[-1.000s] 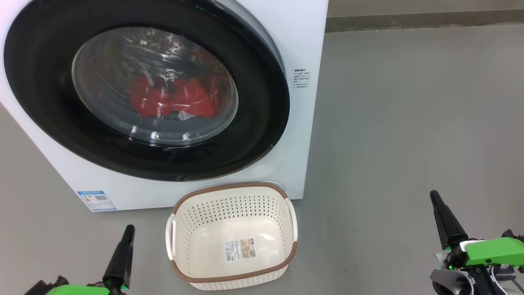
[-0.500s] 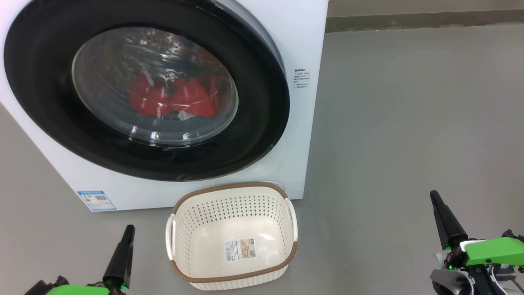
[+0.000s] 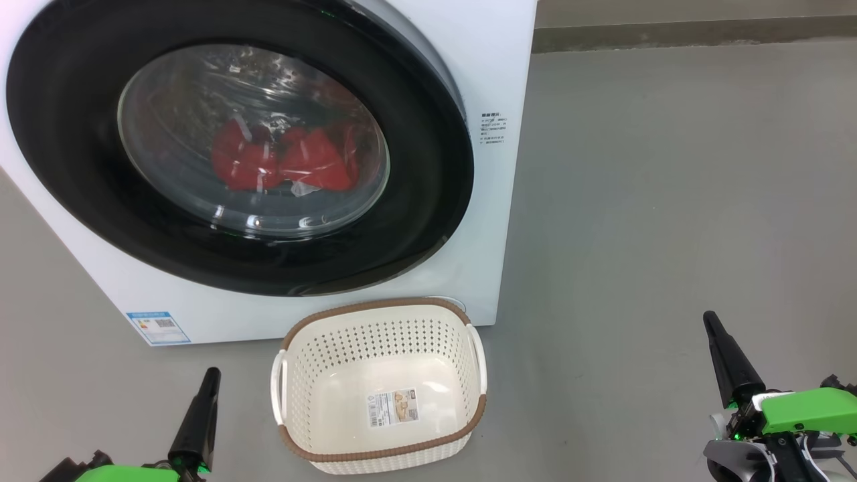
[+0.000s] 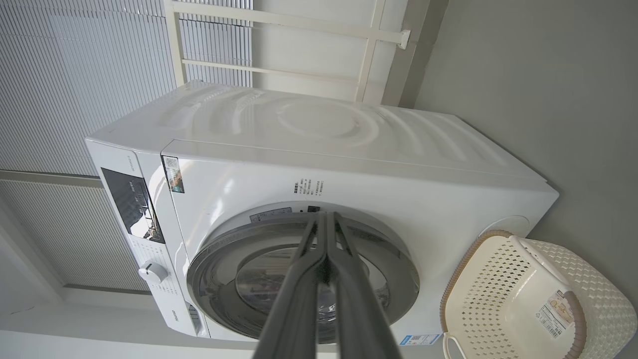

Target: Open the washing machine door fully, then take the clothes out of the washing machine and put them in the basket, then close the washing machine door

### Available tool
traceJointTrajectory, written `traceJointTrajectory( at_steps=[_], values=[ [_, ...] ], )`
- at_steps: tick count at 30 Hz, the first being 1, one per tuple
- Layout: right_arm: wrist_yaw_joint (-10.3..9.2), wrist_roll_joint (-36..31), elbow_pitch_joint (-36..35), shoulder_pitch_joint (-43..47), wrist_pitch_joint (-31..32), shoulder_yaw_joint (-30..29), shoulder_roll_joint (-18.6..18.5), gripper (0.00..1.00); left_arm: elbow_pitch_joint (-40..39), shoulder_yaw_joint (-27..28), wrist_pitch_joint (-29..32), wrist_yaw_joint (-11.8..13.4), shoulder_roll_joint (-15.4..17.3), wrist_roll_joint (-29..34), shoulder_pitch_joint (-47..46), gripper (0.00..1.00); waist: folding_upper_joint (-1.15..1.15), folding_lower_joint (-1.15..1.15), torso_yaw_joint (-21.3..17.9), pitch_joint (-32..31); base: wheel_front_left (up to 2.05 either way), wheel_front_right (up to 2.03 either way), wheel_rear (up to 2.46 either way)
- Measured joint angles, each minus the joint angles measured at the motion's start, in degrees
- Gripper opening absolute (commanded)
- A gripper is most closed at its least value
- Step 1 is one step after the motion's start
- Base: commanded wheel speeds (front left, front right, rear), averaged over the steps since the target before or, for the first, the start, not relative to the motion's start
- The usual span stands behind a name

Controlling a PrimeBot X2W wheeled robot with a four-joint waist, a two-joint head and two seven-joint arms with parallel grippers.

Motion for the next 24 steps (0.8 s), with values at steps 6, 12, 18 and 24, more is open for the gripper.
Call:
traceJointTrajectory(
  at_steps=[6, 12, 18, 24],
  values=[
    [0.0, 0.0, 0.0, 0.0, 0.0, 0.0, 0.0, 0.0, 0.0, 0.0, 0.0, 0.0, 0.0, 0.0, 0.0, 0.0, 0.0, 0.0, 0.0, 0.0, 0.0, 0.0, 0.0],
    [0.0, 0.0, 0.0, 0.0, 0.0, 0.0, 0.0, 0.0, 0.0, 0.0, 0.0, 0.0, 0.0, 0.0, 0.0, 0.0, 0.0, 0.0, 0.0, 0.0, 0.0, 0.0, 0.0],
    [0.0, 0.01, 1.96, 1.1, -0.07, 0.47, 0.73, 0.0, 1.85, -0.4, -0.02, 0.0, -0.27, -0.03, 1.03, 0.0, 0.0, 0.0, 0.0, 0.0, 0.0, 0.0, 0.0],
    [0.0, 0.0, 4.27, 3.63, -0.37, 0.78, 1.47, 1.0, 3.64, -0.71, -0.33, 0.0, -1.13, -0.02, 3.05, 1.0, 0.0, 0.0, 0.03, 0.1, 0.0, 0.0, 0.0]
  ],
)
